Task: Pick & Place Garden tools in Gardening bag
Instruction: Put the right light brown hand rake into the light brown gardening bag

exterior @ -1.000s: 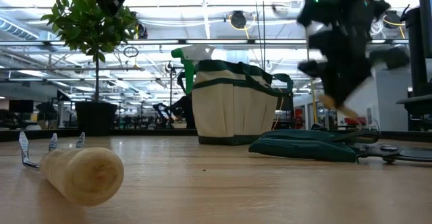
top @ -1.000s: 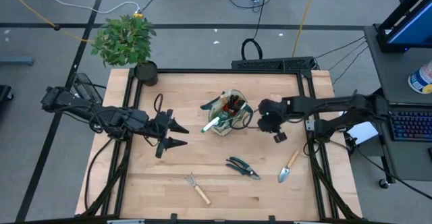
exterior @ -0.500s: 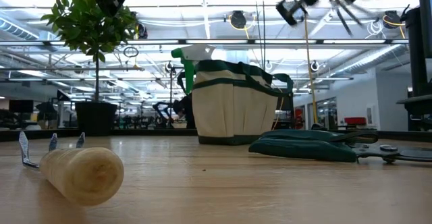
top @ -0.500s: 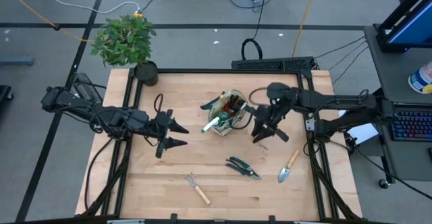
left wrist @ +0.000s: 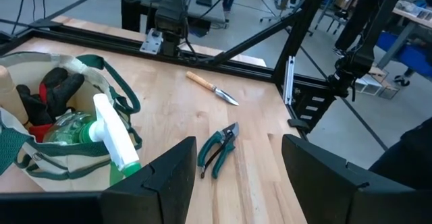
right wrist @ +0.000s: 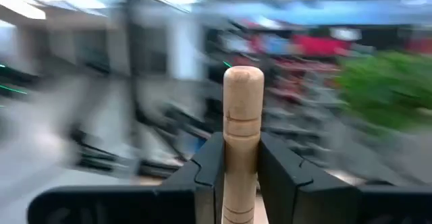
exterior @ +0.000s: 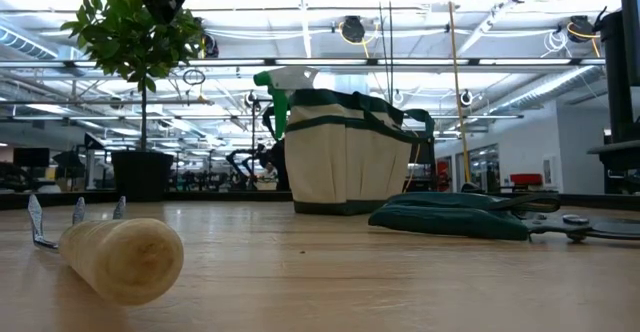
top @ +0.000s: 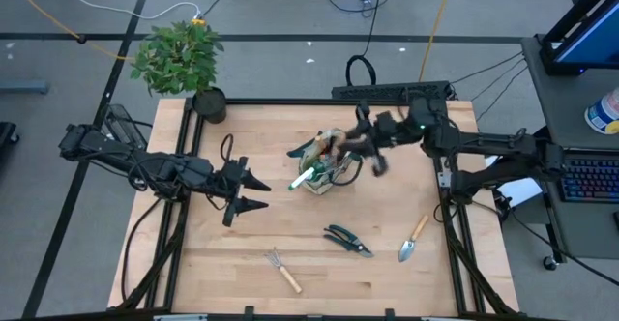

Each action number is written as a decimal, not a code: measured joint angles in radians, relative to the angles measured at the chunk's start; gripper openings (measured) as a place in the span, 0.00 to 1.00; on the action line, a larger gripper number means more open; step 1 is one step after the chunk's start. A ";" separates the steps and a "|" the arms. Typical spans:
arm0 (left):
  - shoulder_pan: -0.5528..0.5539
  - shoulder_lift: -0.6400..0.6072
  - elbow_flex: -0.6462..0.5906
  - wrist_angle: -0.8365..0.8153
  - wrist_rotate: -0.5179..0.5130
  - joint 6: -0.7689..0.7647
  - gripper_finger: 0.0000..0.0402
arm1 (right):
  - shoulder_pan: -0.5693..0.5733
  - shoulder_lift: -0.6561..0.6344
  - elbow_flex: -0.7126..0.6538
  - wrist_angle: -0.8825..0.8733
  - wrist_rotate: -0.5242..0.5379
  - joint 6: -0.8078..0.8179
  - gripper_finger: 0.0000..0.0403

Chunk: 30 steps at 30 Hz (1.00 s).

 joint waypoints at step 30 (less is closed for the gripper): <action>0.000 0.000 0.000 0.000 0.000 -0.019 0.56 | -0.051 0.230 0.000 -0.306 0.261 -0.272 0.13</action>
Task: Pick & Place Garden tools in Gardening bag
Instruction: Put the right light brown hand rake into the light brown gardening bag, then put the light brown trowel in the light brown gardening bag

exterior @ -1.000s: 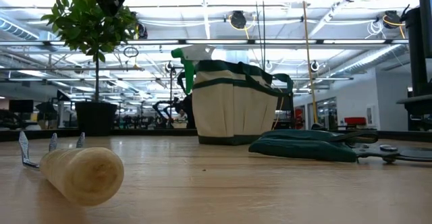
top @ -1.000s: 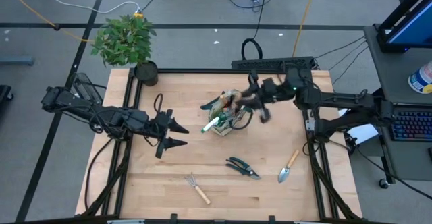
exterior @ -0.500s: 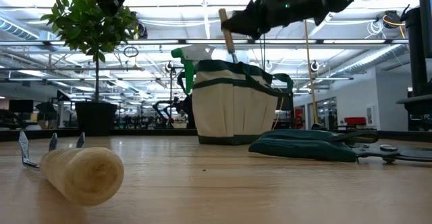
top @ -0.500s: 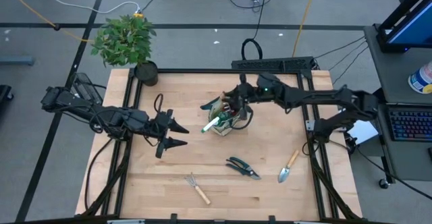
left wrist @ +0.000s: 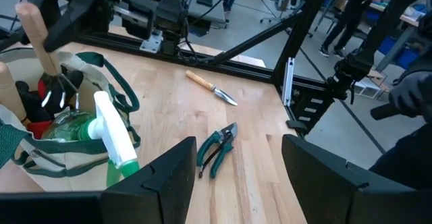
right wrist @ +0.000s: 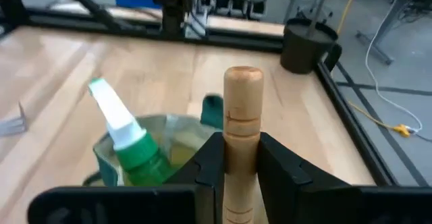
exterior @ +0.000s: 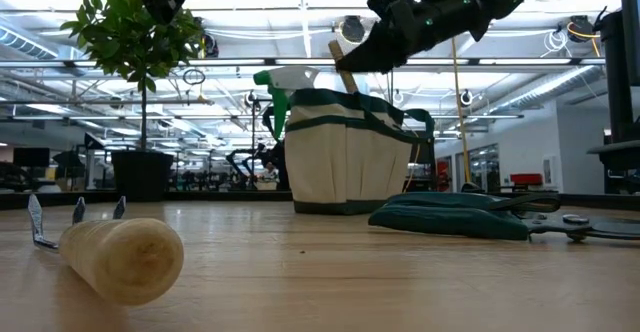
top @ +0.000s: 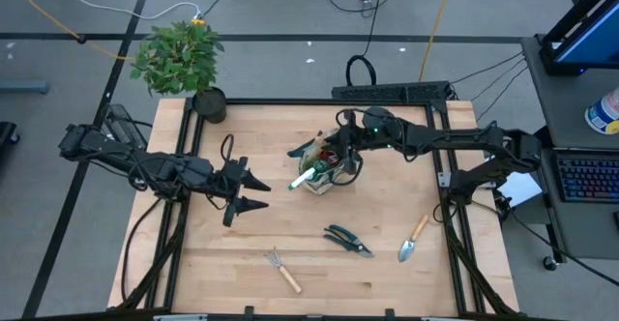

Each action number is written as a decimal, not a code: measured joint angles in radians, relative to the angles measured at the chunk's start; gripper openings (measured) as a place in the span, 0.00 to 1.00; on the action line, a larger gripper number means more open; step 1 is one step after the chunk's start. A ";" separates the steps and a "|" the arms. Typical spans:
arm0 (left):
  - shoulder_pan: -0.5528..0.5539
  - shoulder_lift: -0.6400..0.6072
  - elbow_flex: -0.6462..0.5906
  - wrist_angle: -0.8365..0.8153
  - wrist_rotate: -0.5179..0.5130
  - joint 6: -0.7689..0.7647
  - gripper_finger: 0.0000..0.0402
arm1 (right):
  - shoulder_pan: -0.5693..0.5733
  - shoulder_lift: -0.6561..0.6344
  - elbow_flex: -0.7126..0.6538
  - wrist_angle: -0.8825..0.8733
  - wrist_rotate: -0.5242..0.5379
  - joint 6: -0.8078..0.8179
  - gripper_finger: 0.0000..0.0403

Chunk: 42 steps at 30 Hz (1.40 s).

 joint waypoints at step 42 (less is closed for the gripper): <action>0.002 0.000 0.000 0.000 -0.001 0.003 0.56 | 0.007 -0.075 -0.001 -0.109 0.130 -0.087 0.50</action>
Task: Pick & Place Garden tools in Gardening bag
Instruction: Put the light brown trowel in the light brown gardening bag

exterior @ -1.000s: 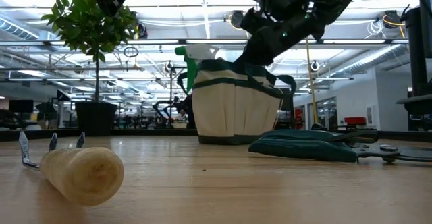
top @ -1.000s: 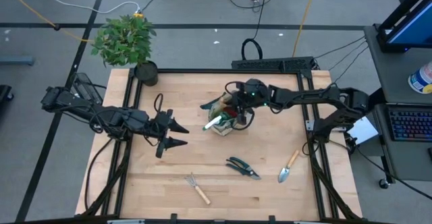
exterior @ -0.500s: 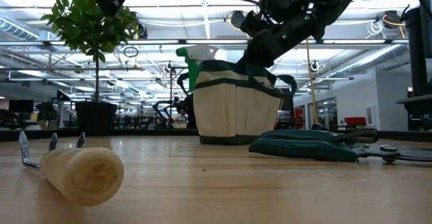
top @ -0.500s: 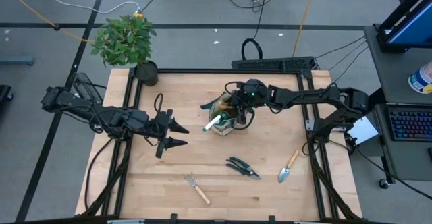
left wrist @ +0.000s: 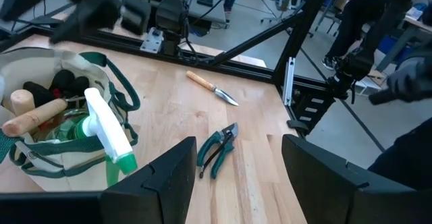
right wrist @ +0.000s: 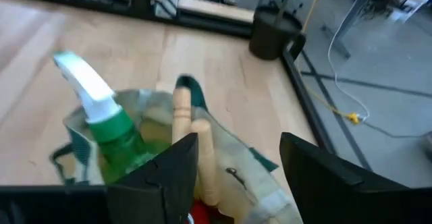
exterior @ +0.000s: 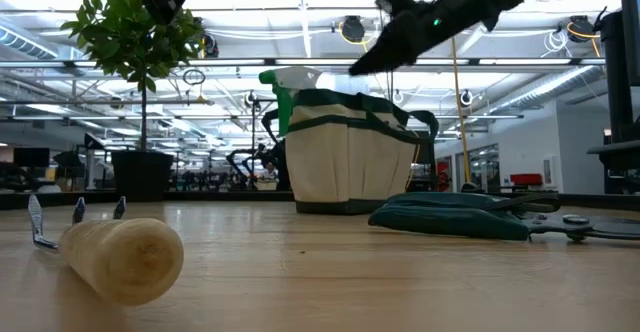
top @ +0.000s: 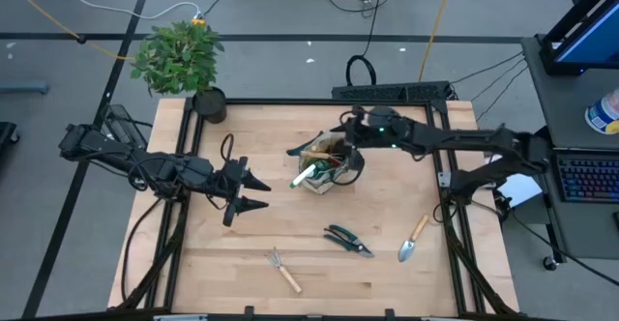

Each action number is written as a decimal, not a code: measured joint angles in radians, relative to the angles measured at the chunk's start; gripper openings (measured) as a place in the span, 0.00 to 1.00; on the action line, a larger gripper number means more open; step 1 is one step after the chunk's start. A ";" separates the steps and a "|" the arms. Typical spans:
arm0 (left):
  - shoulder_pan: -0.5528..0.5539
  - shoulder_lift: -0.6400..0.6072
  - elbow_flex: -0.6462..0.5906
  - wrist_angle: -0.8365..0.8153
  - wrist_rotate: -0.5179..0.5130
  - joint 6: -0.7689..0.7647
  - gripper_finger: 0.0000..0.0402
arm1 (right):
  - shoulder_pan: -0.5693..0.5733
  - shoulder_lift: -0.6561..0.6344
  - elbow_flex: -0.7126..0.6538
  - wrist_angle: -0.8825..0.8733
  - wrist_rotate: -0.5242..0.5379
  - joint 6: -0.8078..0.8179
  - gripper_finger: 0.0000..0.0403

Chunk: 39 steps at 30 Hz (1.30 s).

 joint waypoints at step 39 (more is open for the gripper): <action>0.000 0.000 0.000 0.000 -0.009 -0.010 0.56 | 0.527 -0.360 0.000 -1.133 -0.304 1.360 0.49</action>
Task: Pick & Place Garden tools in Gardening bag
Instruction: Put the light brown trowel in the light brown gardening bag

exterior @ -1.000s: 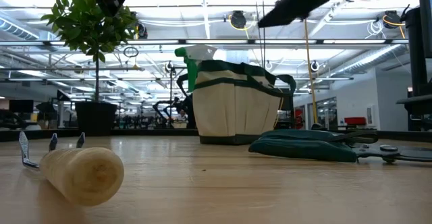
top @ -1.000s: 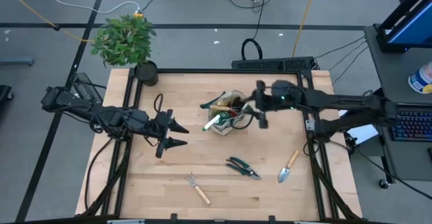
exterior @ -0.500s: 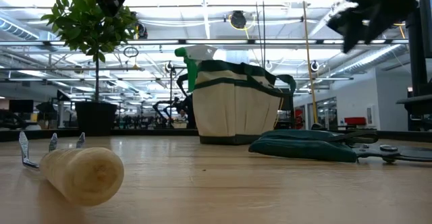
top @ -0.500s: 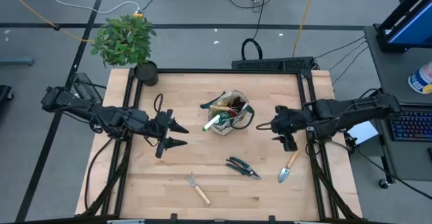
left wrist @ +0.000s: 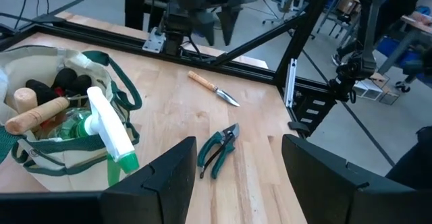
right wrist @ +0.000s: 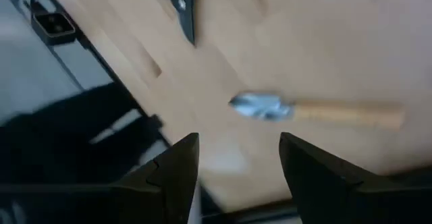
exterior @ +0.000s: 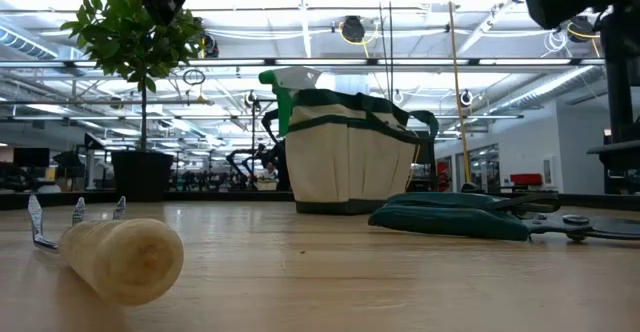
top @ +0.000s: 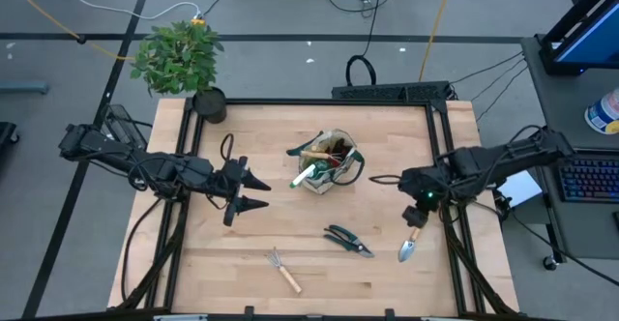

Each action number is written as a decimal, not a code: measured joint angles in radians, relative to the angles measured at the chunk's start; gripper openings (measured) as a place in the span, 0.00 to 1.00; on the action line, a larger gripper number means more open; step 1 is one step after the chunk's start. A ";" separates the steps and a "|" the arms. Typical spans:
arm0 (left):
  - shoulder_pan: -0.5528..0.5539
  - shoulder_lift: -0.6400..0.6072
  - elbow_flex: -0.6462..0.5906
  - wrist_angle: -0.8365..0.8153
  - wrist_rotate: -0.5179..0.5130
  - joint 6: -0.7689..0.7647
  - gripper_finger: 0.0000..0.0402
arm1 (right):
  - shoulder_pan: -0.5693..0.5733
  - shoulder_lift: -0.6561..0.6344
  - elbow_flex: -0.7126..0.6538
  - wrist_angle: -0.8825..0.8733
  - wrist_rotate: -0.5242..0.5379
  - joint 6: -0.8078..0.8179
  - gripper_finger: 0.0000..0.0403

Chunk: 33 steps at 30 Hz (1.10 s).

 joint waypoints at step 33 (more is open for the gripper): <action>0.000 0.000 0.000 -0.023 0.002 0.163 0.56 | 0.281 0.021 -0.191 0.019 0.176 1.265 0.50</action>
